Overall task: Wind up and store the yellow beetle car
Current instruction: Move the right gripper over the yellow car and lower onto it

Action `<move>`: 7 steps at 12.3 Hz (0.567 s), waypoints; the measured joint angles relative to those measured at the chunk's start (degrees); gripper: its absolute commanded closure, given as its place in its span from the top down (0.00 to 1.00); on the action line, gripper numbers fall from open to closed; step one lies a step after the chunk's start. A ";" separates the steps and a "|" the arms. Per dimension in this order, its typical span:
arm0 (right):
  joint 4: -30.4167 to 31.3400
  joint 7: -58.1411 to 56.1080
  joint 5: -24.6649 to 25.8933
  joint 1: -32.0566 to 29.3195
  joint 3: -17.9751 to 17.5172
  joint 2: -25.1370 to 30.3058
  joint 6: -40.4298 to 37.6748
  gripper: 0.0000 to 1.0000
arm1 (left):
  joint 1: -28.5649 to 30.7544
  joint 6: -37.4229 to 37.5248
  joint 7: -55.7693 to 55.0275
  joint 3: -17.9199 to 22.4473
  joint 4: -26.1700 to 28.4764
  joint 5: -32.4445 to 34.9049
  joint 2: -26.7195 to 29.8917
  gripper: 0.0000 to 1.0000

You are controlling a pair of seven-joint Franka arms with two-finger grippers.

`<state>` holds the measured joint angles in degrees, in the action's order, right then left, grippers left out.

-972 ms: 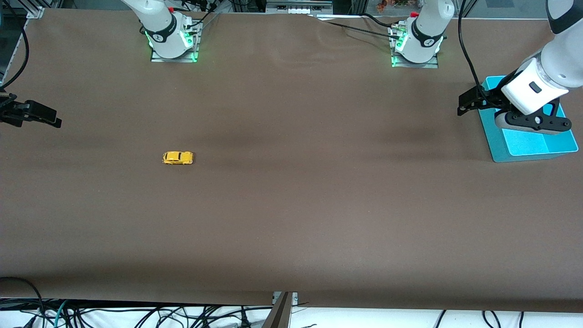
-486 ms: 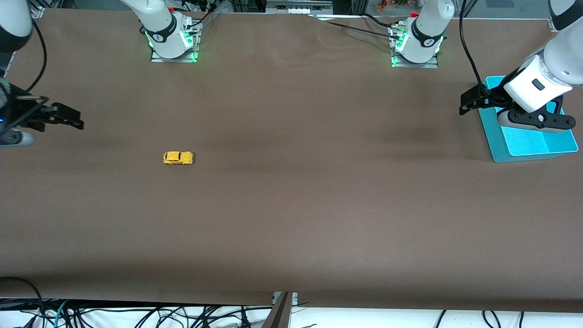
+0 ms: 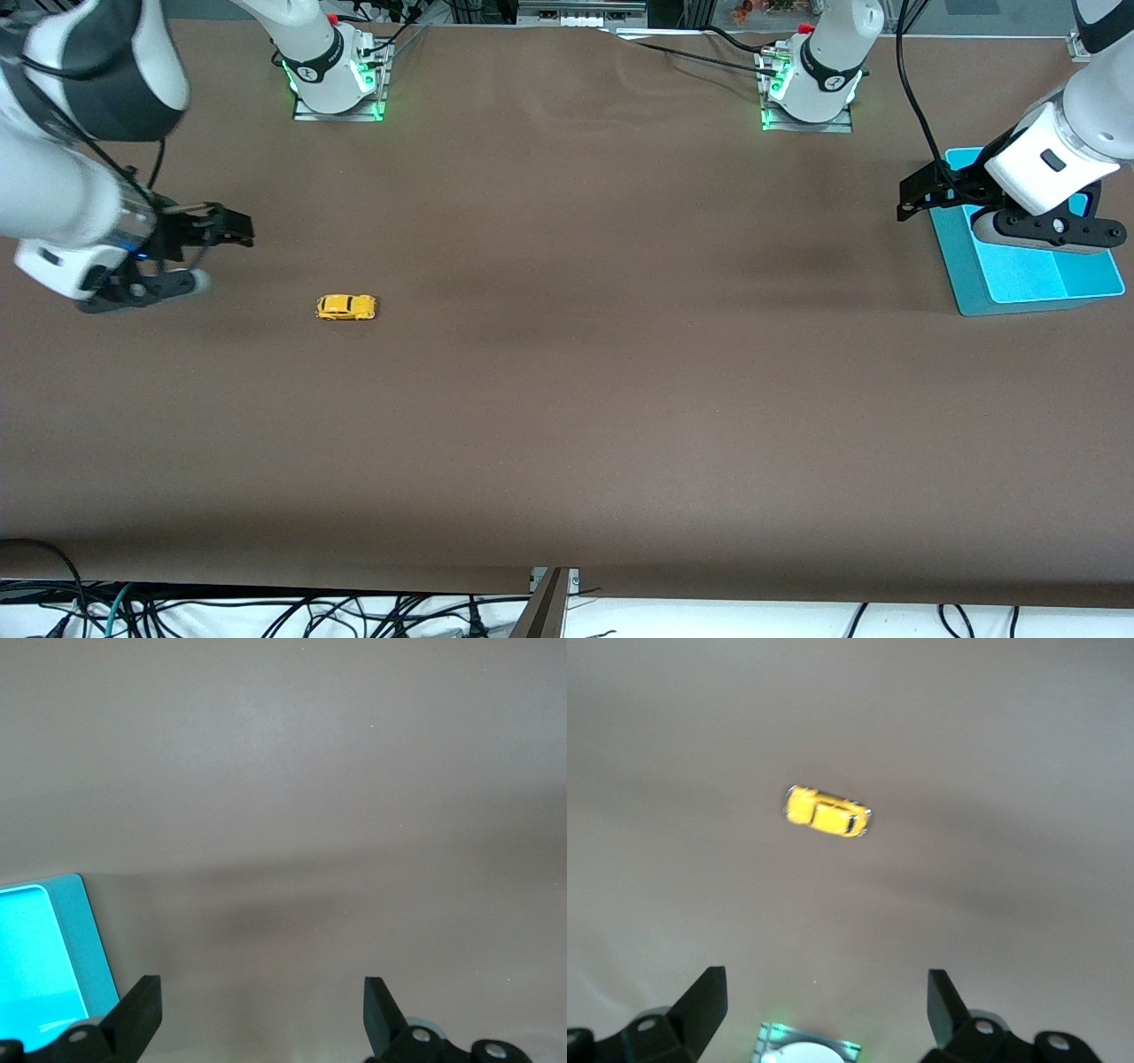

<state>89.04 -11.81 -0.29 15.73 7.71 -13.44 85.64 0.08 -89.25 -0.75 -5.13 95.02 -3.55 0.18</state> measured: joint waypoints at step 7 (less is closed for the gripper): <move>12.44 -27.21 0.01 1.62 0.36 -3.45 14.43 1.00 | 0.17 0.38 -0.03 0.75 -0.05 0.00 0.49 1.00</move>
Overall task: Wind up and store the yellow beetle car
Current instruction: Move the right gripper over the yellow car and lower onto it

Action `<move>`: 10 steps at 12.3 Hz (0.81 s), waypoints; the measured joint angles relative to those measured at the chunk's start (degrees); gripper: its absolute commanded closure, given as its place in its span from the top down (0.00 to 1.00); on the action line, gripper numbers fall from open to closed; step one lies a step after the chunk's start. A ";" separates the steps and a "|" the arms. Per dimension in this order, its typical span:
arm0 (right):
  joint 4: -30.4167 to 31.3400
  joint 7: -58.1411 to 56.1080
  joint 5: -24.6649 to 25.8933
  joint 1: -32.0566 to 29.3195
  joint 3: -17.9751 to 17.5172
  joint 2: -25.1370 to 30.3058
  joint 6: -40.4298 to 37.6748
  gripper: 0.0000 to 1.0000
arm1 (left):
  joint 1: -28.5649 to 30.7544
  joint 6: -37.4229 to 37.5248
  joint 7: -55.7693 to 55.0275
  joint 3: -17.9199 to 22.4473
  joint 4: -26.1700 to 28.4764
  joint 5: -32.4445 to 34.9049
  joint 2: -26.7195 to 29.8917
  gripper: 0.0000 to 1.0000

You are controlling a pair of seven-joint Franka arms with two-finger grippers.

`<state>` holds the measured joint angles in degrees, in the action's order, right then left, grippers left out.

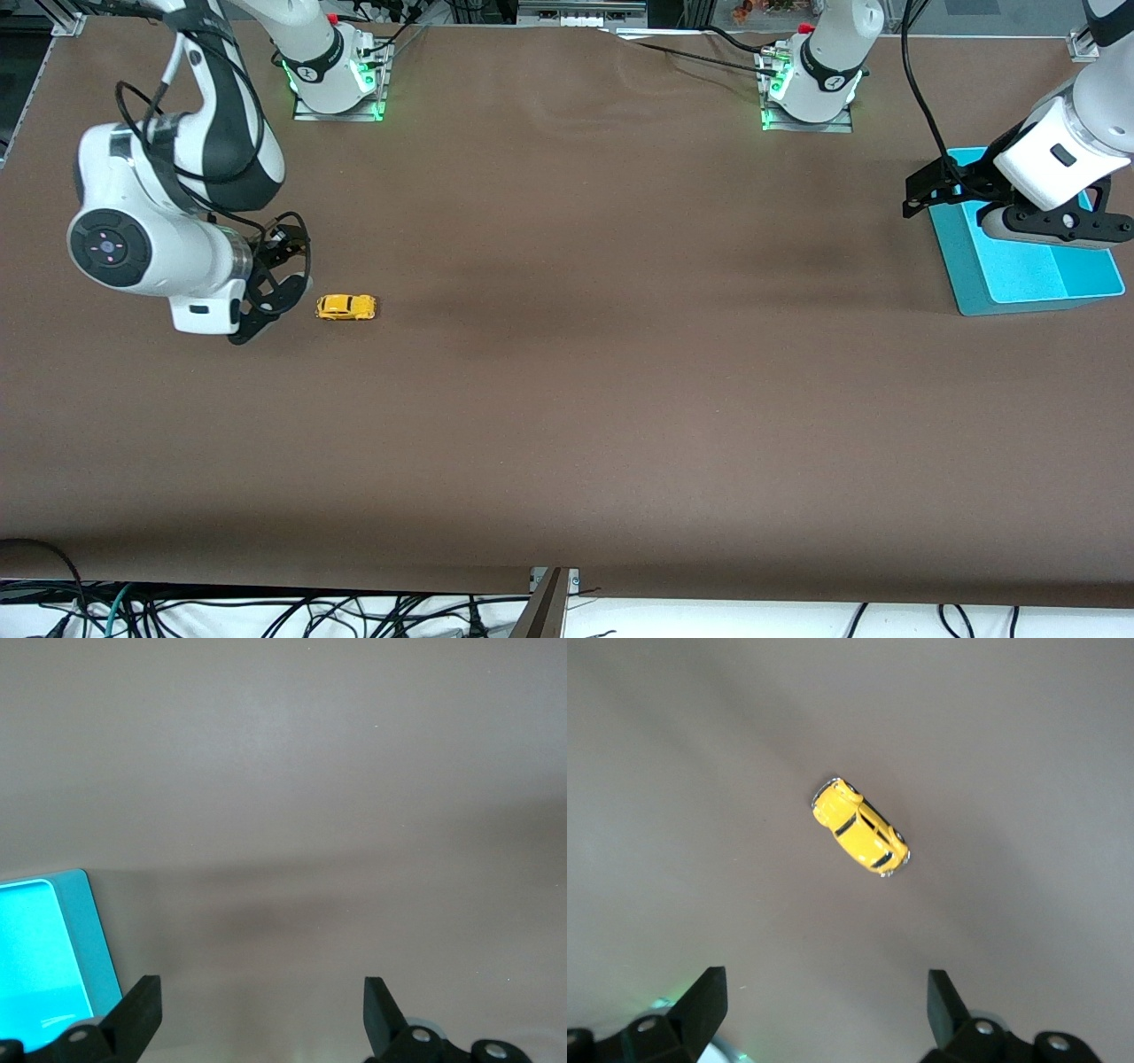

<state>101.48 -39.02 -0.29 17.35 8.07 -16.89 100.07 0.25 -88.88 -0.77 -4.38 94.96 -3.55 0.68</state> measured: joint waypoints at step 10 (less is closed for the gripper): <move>21.60 -34.21 0.22 0.00 0.04 0.66 34.86 0.99 | 0.64 0.20 0.00 -0.02 0.00 0.00 0.05 1.00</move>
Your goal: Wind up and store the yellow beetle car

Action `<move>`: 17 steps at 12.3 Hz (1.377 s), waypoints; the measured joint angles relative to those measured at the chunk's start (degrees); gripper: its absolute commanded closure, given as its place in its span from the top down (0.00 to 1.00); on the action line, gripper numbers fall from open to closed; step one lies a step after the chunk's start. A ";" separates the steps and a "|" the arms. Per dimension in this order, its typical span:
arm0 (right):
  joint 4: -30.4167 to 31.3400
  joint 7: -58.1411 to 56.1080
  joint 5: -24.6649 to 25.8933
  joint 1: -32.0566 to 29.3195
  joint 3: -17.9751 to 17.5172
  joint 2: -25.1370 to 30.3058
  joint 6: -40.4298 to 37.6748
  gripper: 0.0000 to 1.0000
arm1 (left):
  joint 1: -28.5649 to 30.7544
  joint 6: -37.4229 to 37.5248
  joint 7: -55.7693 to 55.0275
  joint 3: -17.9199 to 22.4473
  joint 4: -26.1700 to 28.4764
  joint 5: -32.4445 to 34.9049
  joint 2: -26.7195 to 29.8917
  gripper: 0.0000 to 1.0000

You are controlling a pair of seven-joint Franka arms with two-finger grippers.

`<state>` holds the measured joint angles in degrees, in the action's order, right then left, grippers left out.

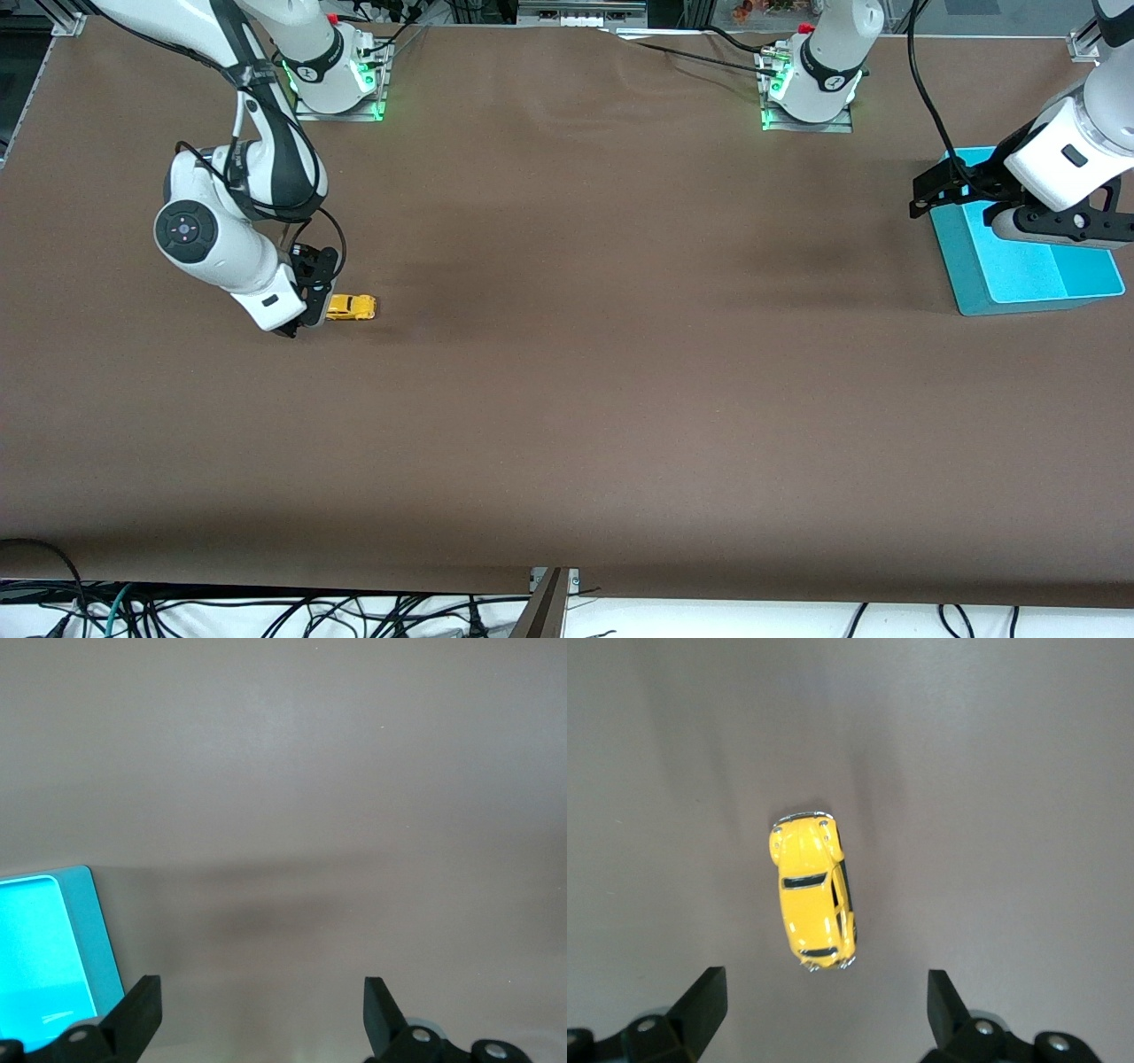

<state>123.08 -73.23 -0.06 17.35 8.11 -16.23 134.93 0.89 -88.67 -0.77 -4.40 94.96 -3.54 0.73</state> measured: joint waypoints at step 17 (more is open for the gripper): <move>6.65 -8.43 0.01 0.11 -1.34 -4.38 15.27 0.30 | 0.07 0.16 -0.11 0.02 0.00 0.00 0.21 1.00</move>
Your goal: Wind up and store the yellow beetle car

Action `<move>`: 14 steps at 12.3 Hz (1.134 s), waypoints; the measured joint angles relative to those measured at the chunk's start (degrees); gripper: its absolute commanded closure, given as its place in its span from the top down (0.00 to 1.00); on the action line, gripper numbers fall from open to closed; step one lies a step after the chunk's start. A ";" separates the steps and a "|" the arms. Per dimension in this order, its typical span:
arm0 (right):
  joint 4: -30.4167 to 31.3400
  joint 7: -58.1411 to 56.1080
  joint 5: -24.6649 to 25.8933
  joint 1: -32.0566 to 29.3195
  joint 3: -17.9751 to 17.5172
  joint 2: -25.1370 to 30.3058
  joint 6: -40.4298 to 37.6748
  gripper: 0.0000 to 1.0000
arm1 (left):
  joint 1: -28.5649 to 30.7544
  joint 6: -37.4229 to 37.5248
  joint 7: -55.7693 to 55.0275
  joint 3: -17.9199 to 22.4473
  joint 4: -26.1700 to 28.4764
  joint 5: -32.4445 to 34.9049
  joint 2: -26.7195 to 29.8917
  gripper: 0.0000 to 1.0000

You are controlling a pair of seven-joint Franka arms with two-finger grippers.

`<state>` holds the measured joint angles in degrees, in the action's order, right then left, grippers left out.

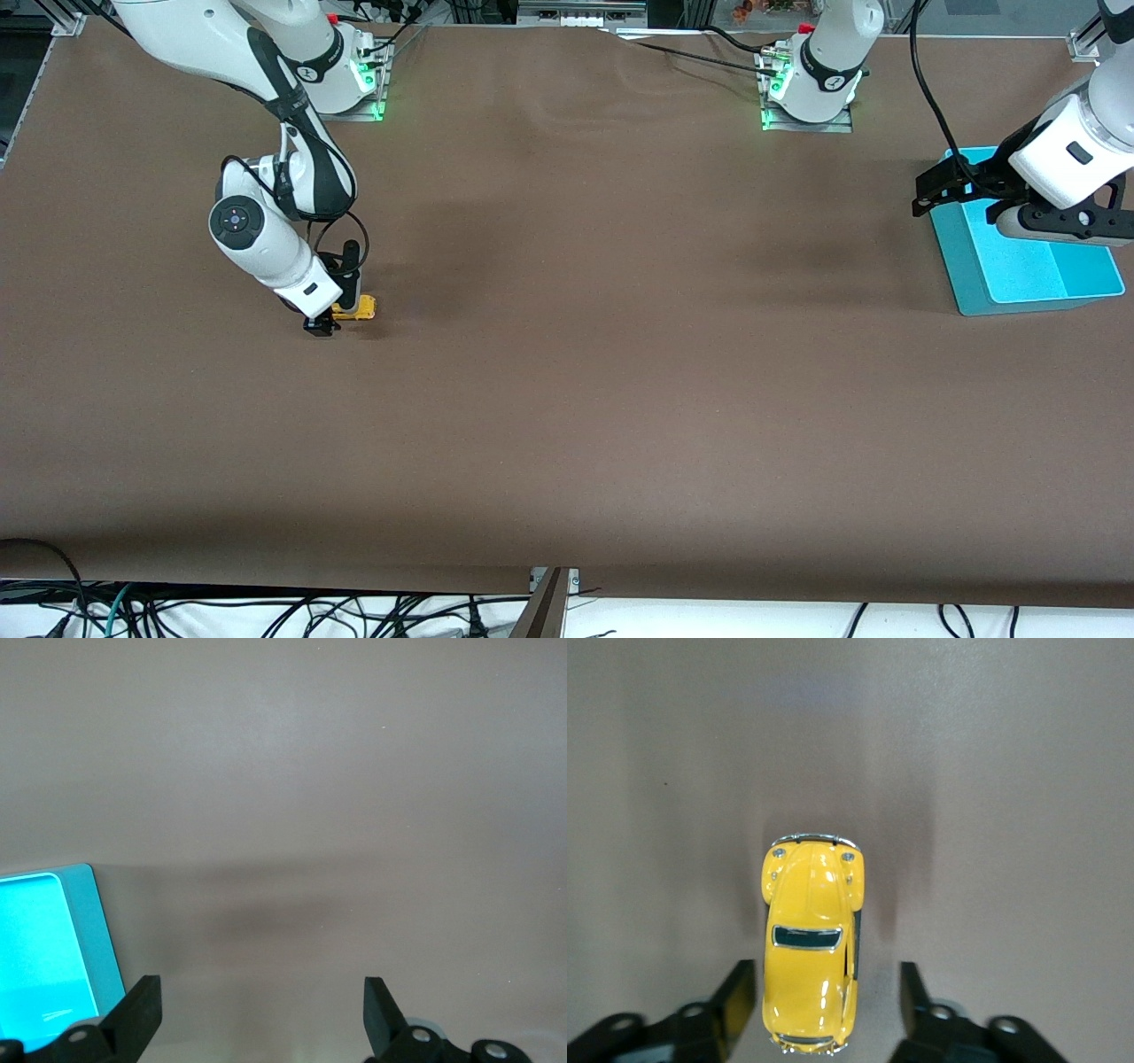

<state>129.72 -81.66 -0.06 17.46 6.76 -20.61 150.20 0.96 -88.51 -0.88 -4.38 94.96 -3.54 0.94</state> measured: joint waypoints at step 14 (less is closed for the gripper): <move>0.15 -9.76 0.00 -10.03 1.07 0.14 -0.19 0.16 | 0.03 0.00 0.00 -0.10 0.00 0.00 -0.01 1.00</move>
<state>129.87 -91.42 -0.06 7.43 7.84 -20.46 150.01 0.98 -88.51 -0.88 -4.48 94.96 -3.54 0.93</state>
